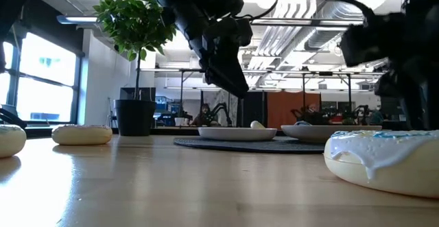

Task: Pick & Place donuts
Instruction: Put the small pink donut on the white plate

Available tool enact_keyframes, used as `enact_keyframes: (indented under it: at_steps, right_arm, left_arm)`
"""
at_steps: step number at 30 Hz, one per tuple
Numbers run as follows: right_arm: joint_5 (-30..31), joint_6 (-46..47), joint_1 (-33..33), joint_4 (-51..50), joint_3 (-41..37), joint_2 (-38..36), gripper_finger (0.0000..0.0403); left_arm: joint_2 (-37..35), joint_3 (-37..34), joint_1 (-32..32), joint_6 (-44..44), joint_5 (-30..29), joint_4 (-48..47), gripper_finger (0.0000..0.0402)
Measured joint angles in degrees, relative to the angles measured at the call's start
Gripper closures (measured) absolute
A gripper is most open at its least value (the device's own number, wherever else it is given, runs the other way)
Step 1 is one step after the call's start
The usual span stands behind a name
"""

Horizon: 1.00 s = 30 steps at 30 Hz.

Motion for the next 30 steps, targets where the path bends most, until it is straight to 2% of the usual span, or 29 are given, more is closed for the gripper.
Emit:
enact_keyframes:
  at_steps: [4, 8, 17, 24, 30]
  right_arm:
    - [0.2, 0.0, 0.0, -0.1, 0.0, -2.7, 0.0271]
    - [-3.2, 1.1, 0.6, -0.5, 0.0, -4.0, 0.0278]
    - [0.5, 1.5, 2.2, -3.6, 0.0, -0.5, 0.0279]
    - [-0.7, 1.6, 2.1, -3.1, 0.1, 1.7, 0.0279]
    - [-5.3, 1.6, 2.2, -3.5, 0.1, 1.4, 0.0289]
  left_arm:
    - [0.0, 0.0, 0.0, 0.0, -0.5, 0.0, 0.0214]
    - [0.0, 0.0, 0.0, 0.0, -1.5, 0.0, 0.0214]
    - [0.0, 0.0, 0.0, 0.0, -1.5, 0.0, 0.0214]
    - [0.0, 0.0, 0.0, 0.0, -1.5, 0.0, 0.0214]
    - [0.0, 0.0, 0.0, -0.1, -1.5, 3.5, 0.0214]
